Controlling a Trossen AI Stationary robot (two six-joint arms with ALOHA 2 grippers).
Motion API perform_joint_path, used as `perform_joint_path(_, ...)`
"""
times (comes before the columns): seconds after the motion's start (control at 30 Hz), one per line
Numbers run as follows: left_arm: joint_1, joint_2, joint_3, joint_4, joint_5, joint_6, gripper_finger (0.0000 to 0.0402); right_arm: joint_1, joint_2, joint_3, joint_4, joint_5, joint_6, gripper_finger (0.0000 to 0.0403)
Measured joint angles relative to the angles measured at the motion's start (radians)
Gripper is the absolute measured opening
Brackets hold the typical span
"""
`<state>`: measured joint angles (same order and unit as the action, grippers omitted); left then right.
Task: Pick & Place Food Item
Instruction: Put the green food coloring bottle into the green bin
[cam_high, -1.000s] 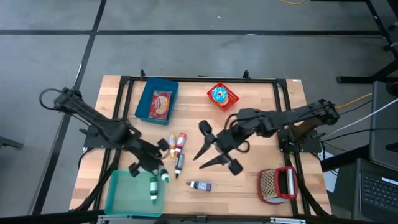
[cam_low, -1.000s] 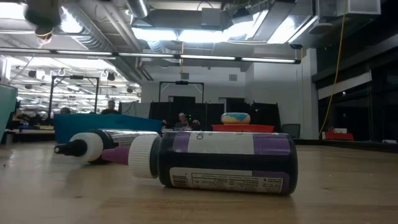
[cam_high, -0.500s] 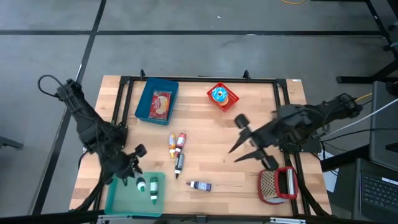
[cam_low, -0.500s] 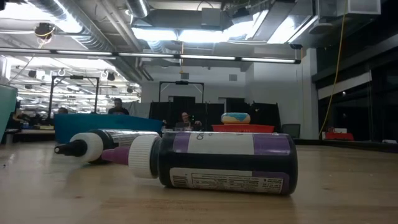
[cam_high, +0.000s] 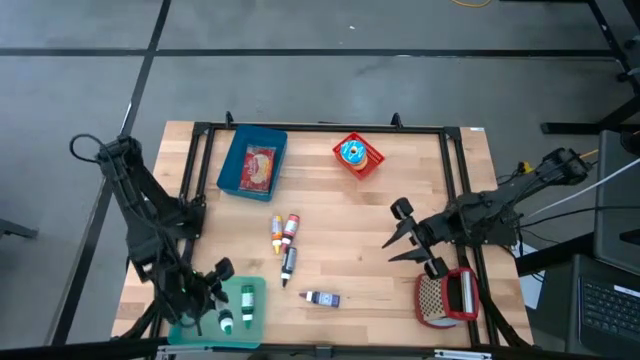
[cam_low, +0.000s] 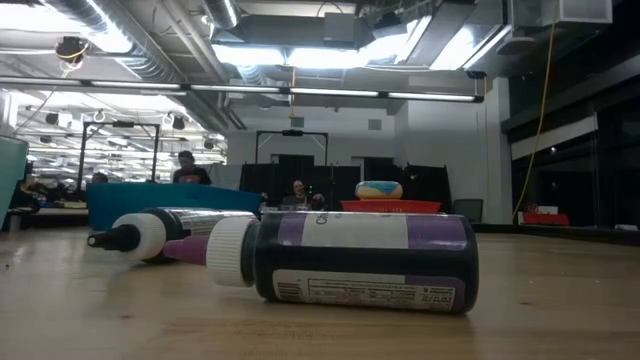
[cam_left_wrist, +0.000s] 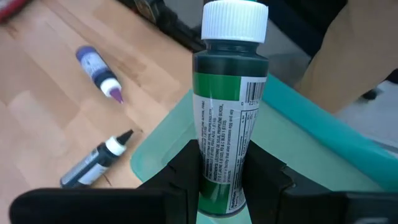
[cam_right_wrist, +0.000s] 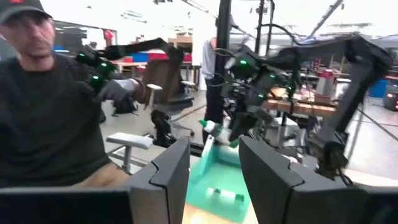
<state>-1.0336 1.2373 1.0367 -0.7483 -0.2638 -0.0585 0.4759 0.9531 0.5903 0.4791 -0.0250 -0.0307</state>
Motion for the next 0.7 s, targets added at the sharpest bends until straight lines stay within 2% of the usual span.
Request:
perform_joint_path(0.17, 0.000, 0.085, 0.000, 0.077, 0.043, 0.000, 0.0086, 0.000, -0.015, -0.070, 0.032, -0.001, -0.043, 0.0142)
perform_joint_path(0.3, 0.000, 0.127, 0.000, 0.096, 0.056, 0.015, 0.0086, 0.000, -0.019, -0.142, 0.144, -0.001, -0.058, 0.0142)
perform_joint_path(0.57, -0.001, 0.172, 0.000, 0.102, 0.075, 0.020, 0.0086, -0.005, -0.046, -0.243, 0.198, 0.034, -0.006, 0.0142)
perform_joint_path(0.7, -0.001, 0.173, 0.000, 0.122, 0.070, 0.042, 0.0086, -0.005, -0.088, -0.370, 0.433, 0.001, -0.036, 0.0142)
